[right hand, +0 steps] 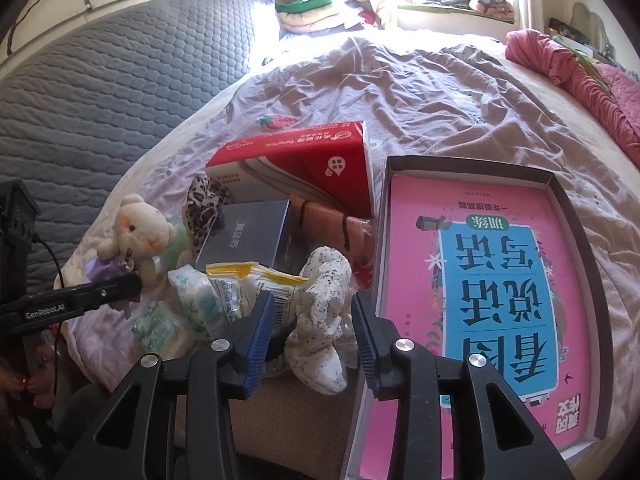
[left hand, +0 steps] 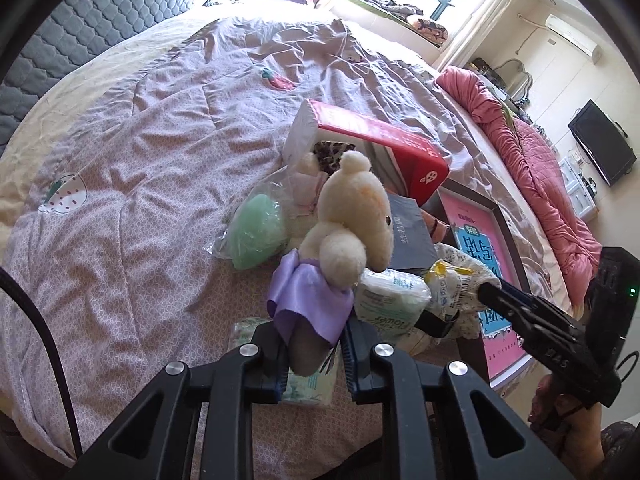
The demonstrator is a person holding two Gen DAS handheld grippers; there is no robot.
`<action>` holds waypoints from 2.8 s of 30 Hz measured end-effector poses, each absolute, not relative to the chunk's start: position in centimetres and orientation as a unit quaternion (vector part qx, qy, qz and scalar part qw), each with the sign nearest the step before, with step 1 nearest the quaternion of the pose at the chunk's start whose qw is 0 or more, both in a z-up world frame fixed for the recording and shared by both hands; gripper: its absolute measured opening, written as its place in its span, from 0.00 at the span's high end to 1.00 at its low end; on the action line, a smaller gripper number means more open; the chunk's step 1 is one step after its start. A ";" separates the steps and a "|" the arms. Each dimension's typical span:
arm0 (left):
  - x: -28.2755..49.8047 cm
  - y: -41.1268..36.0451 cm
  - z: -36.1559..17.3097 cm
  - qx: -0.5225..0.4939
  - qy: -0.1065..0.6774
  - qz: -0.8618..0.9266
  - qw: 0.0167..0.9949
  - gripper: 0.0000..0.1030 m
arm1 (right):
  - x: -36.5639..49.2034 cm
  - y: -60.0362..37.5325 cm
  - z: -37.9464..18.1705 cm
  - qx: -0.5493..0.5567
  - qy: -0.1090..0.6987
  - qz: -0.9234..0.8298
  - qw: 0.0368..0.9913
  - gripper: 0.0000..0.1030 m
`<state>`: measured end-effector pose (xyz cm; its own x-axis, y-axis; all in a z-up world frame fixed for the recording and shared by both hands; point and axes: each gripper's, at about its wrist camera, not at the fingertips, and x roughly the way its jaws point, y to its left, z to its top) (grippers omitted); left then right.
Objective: Organize soft objects
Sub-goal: 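Carry the bear and scrunchie over the pink book tray with both tools, then open the left tool to drop the bear on the tray while the right tool releases the scrunchie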
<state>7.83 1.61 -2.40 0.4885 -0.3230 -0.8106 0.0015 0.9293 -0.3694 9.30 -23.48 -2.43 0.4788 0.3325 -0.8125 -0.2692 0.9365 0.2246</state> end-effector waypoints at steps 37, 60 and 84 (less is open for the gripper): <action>8.2 -9.2 4.8 -0.104 0.458 -0.185 0.864 0.79 | 6.7 -32.5 6.1 0.082 0.381 0.153 0.908 0.96; 7.9 -23.1 0.4 0.024 0.508 -0.255 0.822 0.78 | 3.6 -43.4 -0.8 0.174 0.435 0.050 0.882 0.96; 8.8 -27.2 -5.8 0.090 0.577 -0.234 0.777 0.77 | 2.8 -44.8 -3.1 0.112 0.466 -0.013 0.877 0.71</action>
